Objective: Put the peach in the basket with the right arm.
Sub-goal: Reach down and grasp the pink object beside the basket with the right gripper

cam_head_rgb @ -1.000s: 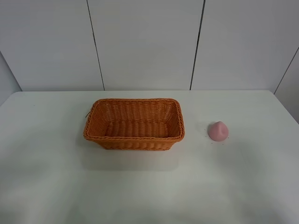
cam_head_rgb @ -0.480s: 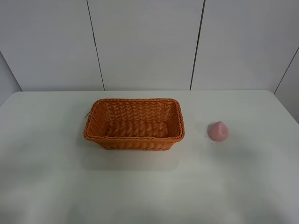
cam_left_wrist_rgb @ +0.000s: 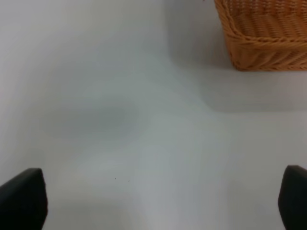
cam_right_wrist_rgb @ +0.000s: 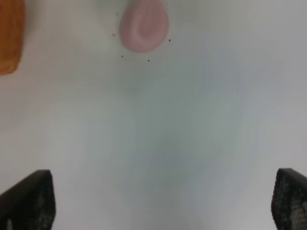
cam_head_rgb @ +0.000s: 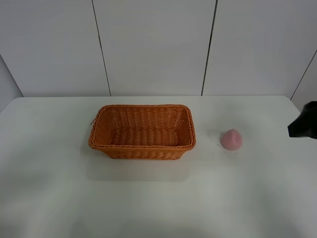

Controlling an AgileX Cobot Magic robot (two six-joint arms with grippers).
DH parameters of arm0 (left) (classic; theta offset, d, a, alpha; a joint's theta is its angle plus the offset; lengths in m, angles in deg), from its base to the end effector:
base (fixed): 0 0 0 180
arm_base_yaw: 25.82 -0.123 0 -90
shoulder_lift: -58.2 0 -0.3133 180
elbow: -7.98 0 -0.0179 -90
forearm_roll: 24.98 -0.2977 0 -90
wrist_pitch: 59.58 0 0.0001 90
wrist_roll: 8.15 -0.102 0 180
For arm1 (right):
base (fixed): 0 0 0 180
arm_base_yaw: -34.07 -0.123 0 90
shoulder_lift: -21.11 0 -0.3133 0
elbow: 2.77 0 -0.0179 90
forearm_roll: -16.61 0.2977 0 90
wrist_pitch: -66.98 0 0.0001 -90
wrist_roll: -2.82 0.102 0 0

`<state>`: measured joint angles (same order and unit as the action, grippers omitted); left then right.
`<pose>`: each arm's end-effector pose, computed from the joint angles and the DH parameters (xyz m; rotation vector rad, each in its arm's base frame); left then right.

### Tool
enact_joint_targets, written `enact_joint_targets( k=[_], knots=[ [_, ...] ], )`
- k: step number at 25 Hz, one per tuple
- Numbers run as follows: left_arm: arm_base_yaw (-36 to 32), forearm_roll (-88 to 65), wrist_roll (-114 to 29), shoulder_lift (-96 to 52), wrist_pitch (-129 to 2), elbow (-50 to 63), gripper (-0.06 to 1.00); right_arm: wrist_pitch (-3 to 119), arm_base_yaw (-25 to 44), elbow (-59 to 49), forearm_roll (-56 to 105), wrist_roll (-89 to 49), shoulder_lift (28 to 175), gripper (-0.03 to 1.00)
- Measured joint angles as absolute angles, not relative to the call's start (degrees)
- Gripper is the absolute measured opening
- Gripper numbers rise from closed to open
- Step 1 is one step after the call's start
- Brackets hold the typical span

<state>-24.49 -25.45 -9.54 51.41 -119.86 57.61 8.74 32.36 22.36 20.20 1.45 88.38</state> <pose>0.0181 0.0003 0.2937 0.0480 2.0362 0.0105 0.2268 0.0122 0.3286 -0.0456 2.6279 0.0834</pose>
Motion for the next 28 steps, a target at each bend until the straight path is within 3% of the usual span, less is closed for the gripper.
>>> enact_joint_targets(
  k=[14,21,28],
  knots=[
    [-24.49,-25.45,-9.54,51.41,-119.86,57.61,0.99,5.10,32.36,-6.41,20.20,0.76,131.80,0.70],
    [-24.49,-25.45,-9.54,51.41,-119.86,57.61,0.99,4.36,32.36,-15.00,20.20,0.76,140.77,0.70],
    [-24.49,-25.45,-9.54,51.41,-119.86,57.61,0.99,3.69,32.36,-15.72,20.20,-0.26,141.57,0.70]
  ],
)
